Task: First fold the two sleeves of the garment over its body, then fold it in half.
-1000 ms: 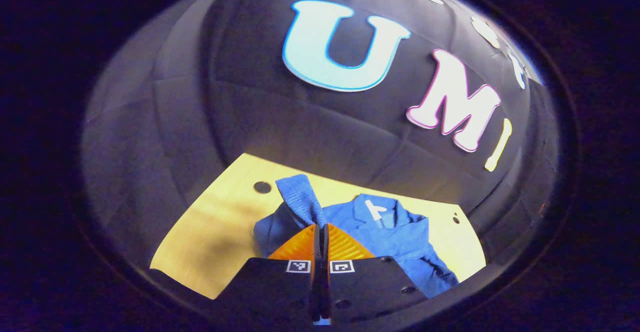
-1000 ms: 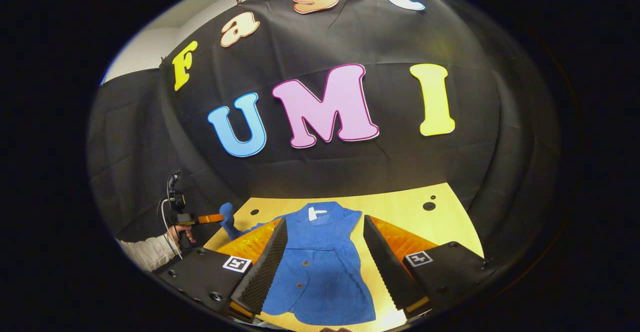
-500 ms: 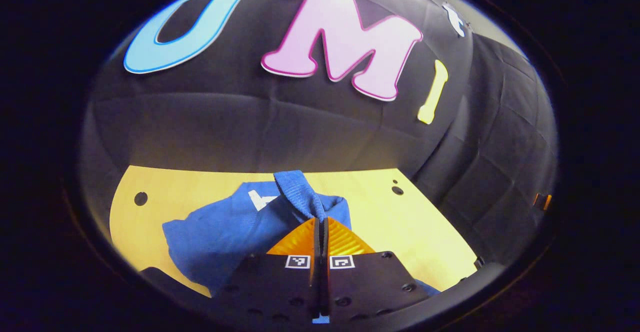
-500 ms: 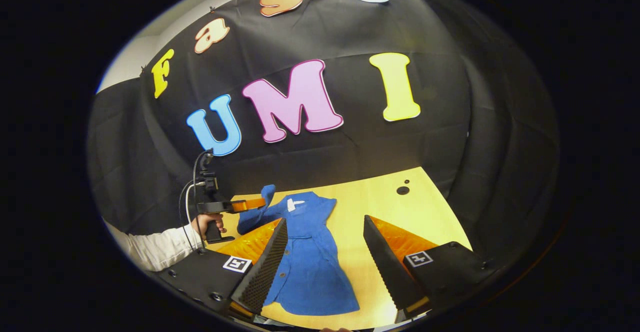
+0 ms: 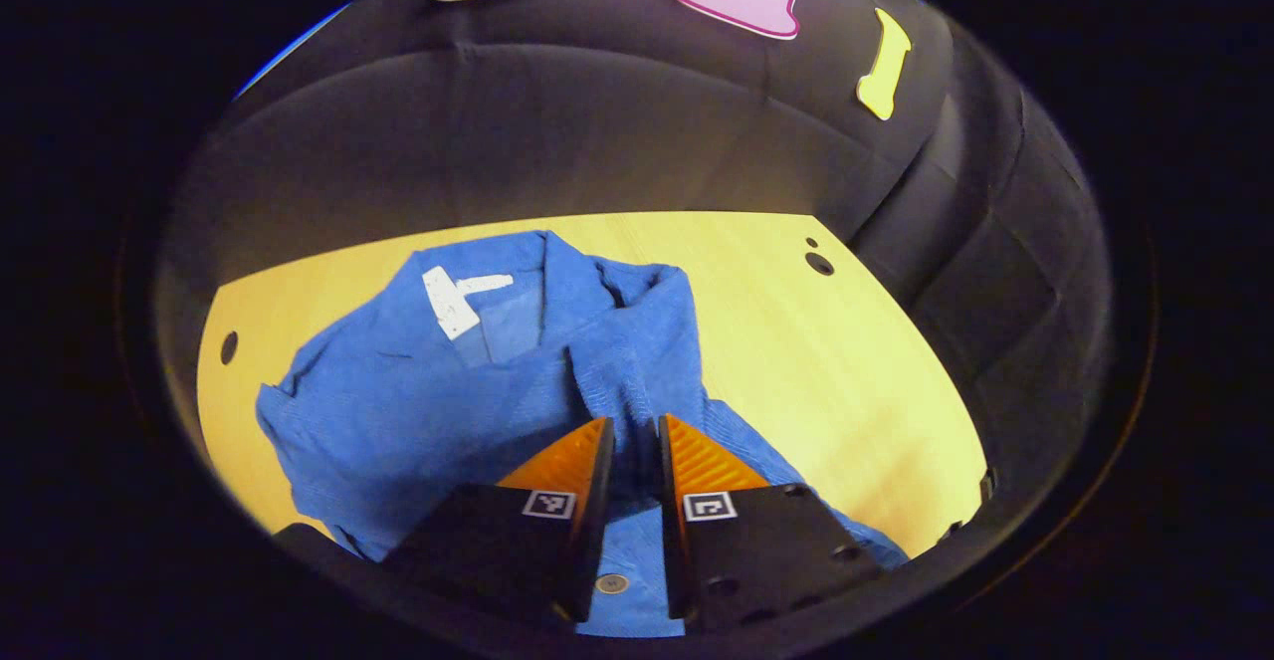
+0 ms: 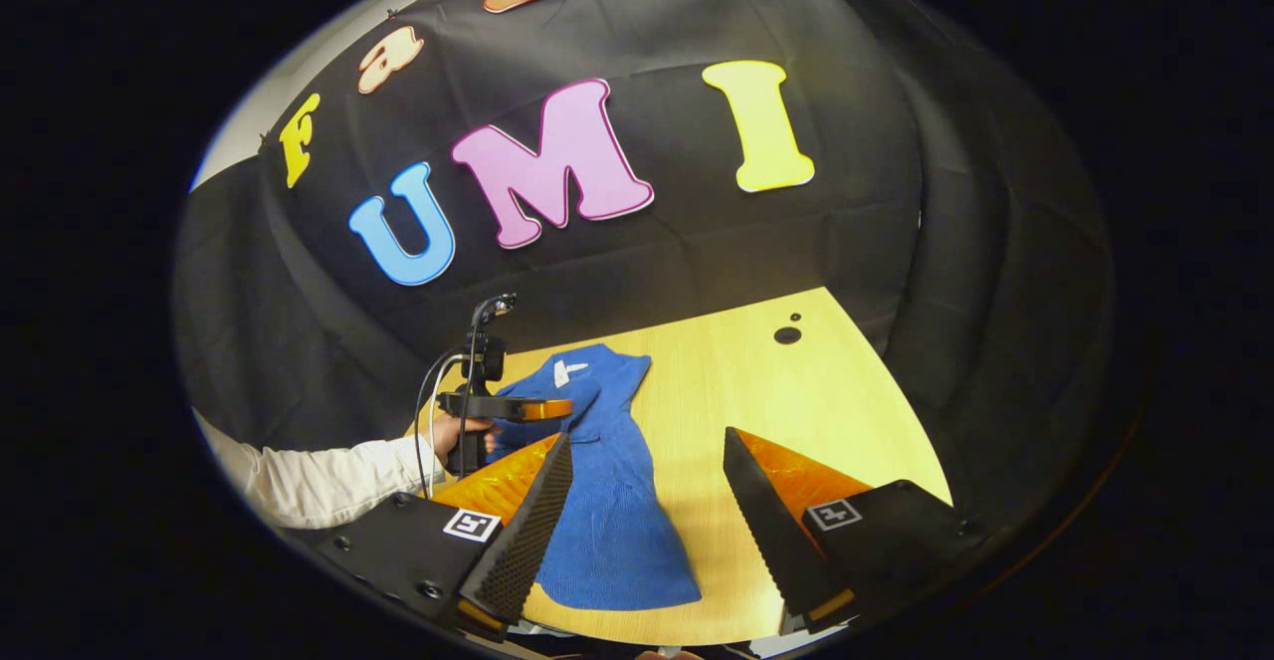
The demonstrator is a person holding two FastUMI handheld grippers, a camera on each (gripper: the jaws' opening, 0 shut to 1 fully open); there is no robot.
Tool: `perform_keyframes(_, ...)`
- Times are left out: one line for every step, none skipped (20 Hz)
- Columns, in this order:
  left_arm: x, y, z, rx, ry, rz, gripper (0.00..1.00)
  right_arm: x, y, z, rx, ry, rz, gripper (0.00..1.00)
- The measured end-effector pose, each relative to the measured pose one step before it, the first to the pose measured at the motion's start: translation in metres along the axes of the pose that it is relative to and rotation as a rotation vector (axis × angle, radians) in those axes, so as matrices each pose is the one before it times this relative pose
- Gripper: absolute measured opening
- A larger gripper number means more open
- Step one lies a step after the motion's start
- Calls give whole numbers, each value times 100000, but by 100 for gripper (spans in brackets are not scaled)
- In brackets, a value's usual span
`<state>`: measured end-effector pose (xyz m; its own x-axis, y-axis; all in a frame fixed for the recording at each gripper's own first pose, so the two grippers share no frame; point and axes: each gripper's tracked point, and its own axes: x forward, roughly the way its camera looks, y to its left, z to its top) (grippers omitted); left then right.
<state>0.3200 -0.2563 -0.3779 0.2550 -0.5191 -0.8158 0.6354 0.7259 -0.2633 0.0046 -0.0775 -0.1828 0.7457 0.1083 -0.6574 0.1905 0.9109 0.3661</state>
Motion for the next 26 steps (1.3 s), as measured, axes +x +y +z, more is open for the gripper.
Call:
perform_keyframes(264, -748, 238, -1301, -1612, -1180, 30, 471, 119, -303, -128, 1399, 715, 96)
perform_keyframes(40, -64, 48, -1076, -2085, 123, 48, 494, 67, -356, -336, 1158, 721, 96)
perform_keyframes(-669, -271, 457, -610, -2889, 411, 67, 344, 169, -189, -236, 899, 550, 96)
perform_keyframes(-1228, 312, 526, -616, -2809, 520, 85, 372, 197, -243, -71, 1337, 760, 96)
perform_keyframes(-1084, 223, 71, -705, -2337, 360, 85, 517, -447, -542, 225, 1198, 355, 96)
perform_keyframes(-1413, 240, -23, -1403, -2041, 55, 85, 440, 95, -580, 254, 1757, -330, 96)
perform_keyframes(-1786, 139, -627, -1976, 394, -749, 82, 675, -65, -824, 363, 2526, -755, 96)
perform_keyframes(-2092, 398, -976, -2448, -340, -63, 85, 995, 33, -1067, 676, 2945, -243, 96)
perform_keyframes(-2181, 927, -1266, -2358, 393, 2047, 85, 1096, -112, -1669, 1320, 5779, -382, 96)
perform_keyframes(-2264, 1422, -1600, -2620, -57, 2992, 85, 867, -330, -1608, 1501, 5075, -1421, 96)
perform_keyframes(-2329, 1454, -1916, -2821, 1237, 3201, 84, 894, -252, -1507, 1475, 5427, -483, 96)
perform_keyframes(-2017, 1524, -2460, -3027, 1962, 2735, 85, 1265, -83, -1412, 1142, 4659, -591, 96)
perform_keyframes(-1701, 1529, -2997, -2661, 5427, 1890, 84, 1046, -410, -1486, 362, 5259, -1249, 97)
perform_keyframes(-1772, 1781, -3295, -2685, 7365, 2159, 84, 671, -701, -1831, -597, 6338, -1484, 97)
perform_keyframes(-928, 2199, -3026, -2178, 6246, 3797, 82, 979, -515, -1180, -499, 4824, -1695, 97)
perform_keyframes(-57, 2562, -2937, -2537, 6024, 4737, 85, 889, -64, -784, -650, 4286, -893, 97)
perform_keyframes(-18, 2144, -2404, -3518, 6107, 4255, 85, 784, -66, -803, -188, 3509, -425, 97)
perform_keyframes(415, 1429, -2207, -3885, 4532, 1892, 85, 612, -181, -884, -213, 2968, -409, 97)
perform_keyframes(295, 975, -1548, -3565, 3723, 223, 85, 621, -181, -619, -595, 2550, -786, 97)
perform_keyframes(547, 778, -1282, -2604, 2828, 282, 85, 297, 103, -644, -1103, 1772, -1104, 97)
perform_keyframes(457, 307, -855, -1519, 2268, -116, 85, 457, -155, -669, -1107, 3165, -1222, 97)
perform_keyframes(186, 144, -495, -684, 1608, 223, 85, 575, -216, -515, -356, 3282, -1316, 97)
perform_keyframes(-34, 190, 362, 334, -302, 947, 85, 476, -239, -315, -13, 2494, -873, 98)
perform_keyframes(11, 170, 359, -471, 544, -199, 82, 448, -165, -70, 27, 1871, -927, 98)
perform_keyframes(-108, -54, 41, -214, 1747, 592, 81, 307, -171, -70, -77, 1280, -1244, 98)
perform_keyframes(-8, 114, -296, 565, 660, 1316, 83, 132, 34, -104, 47, 725, -698, 98)
